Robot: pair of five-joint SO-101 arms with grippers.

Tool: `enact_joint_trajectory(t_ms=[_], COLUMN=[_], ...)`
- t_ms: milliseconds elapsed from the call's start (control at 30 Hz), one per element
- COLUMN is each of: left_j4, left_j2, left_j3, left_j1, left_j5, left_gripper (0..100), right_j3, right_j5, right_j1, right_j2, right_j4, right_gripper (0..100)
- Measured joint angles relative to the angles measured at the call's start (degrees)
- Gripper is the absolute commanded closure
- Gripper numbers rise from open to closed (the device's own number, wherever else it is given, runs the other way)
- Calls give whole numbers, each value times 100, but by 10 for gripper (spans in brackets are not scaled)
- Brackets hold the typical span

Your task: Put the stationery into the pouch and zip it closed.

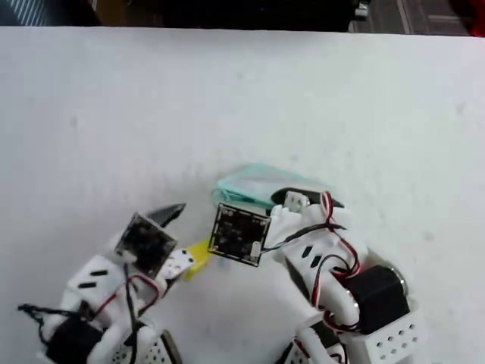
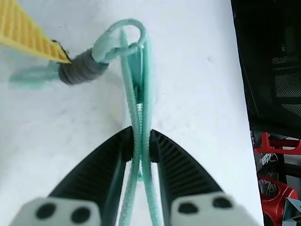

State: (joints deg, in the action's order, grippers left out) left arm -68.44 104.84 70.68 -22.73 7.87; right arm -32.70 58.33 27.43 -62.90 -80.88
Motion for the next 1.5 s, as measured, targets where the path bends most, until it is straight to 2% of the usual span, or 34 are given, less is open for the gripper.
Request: enact_joint_trajectory(t_ms=[133, 233, 400, 533, 733, 833, 967, 1167, 1400, 1500], left_j4=[-536, -615, -35, 70, -1073, -1231, -1266, -1275, -1415, -1380], left_j2=[0, 9, 9, 9, 9, 18, 18, 18, 18, 18], left_j3=[-703, -862, -492, -387, -826, -958, -976, -976, -1354, -1486], left_j1=[141, 378, 1029, 1310, 1081, 1064, 1248, 2215, 3244, 3516], left_j5=[0, 369, 1073, 1204, 1222, 1354, 2048, 2919, 4501, 4677], left_gripper=[733, 733, 733, 733, 728, 728, 728, 730, 732, 731], right_j3=[105, 141, 141, 141, 141, 141, 141, 202, 202, 202], right_j5=[-9, -9, -9, -9, -9, -9, -9, 18, 281, 281], right_j1=[-26, -35, -35, -35, -26, -26, -176, -501, -774, -774], right_j2=[-9, -9, -9, -9, -9, -9, -9, -18, -105, -105], right_j4=[0, 0, 0, 0, 0, 0, 0, 9, 9, 9], right_gripper=[982, 982, 982, 982, 982, 982, 982, 982, 982, 982])
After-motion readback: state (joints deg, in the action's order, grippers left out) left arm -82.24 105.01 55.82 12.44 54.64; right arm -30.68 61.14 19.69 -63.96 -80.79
